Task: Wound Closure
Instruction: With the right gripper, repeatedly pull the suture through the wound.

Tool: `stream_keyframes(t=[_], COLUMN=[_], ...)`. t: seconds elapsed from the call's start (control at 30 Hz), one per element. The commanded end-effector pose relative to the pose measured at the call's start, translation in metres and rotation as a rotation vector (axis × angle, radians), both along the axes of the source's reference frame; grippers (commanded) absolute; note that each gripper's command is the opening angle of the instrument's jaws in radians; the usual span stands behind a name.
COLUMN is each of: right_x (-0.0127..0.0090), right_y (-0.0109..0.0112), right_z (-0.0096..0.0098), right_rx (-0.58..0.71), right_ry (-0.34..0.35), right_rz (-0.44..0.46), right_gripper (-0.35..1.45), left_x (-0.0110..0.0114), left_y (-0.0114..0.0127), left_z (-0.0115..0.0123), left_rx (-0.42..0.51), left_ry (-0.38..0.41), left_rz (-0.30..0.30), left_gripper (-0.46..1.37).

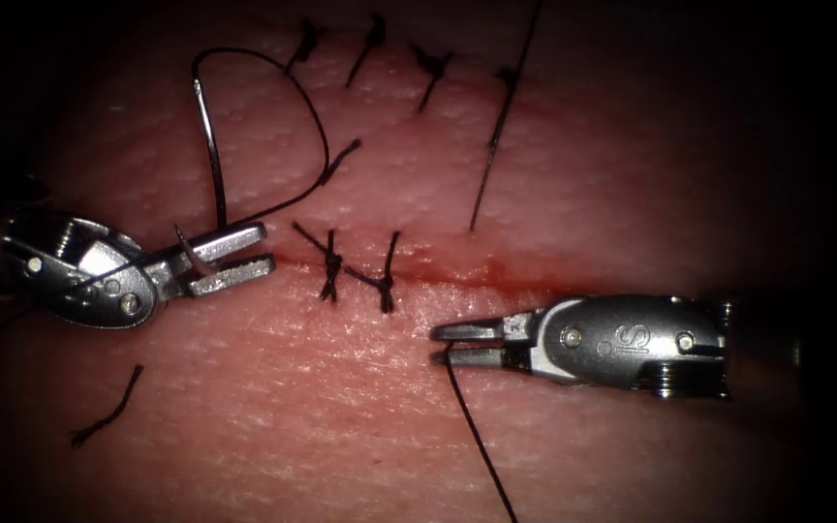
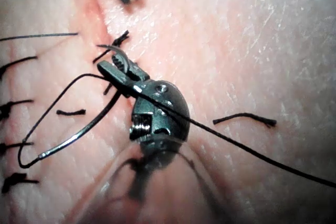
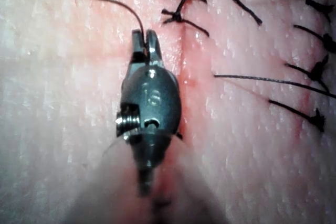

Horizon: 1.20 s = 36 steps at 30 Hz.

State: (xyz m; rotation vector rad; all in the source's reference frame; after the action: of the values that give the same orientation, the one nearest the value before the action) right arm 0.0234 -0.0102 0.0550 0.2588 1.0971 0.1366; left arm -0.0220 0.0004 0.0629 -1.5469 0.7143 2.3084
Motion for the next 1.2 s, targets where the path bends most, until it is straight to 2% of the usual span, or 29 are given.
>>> stream_keyframes(t=[0.03, 0.47, 0.73, 0.87, 1.2], right_x=[0.0000, 0.0005, 0.0012, 0.0014, 0.0004], right_y=[0.0000, -0.0007, -0.0035, -0.0053, -0.0071], right_z=[0.0000, -0.0002, -0.0015, -0.0030, -0.0047], right_rx=[-0.003, 0.116, 0.190, 0.253, 0.291], right_ry=[-0.002, -0.037, -0.056, -0.077, -0.090], right_rz=[0.006, 0.024, -0.006, 0.002, 0.015], right_gripper=[-0.35, -0.35, -0.35, -0.35, -0.35], left_x=[0.0000, 0.0000, 0.0000, 0.0000, -0.0001], left_y=[0.0000, 0.0000, 0.0000, 0.0000, 0.0000], left_z=[0.0000, 0.0000, 0.0000, 0.0000, 0.0000], left_rx=[0.003, 0.003, 0.003, 0.003, 0.003], left_ry=[0.000, 0.000, 0.000, 0.000, 0.000], left_rz=[0.006, 0.006, 0.006, 0.006, 0.006], left_gripper=[-0.35, -0.35, -0.35, -0.35, -0.35])
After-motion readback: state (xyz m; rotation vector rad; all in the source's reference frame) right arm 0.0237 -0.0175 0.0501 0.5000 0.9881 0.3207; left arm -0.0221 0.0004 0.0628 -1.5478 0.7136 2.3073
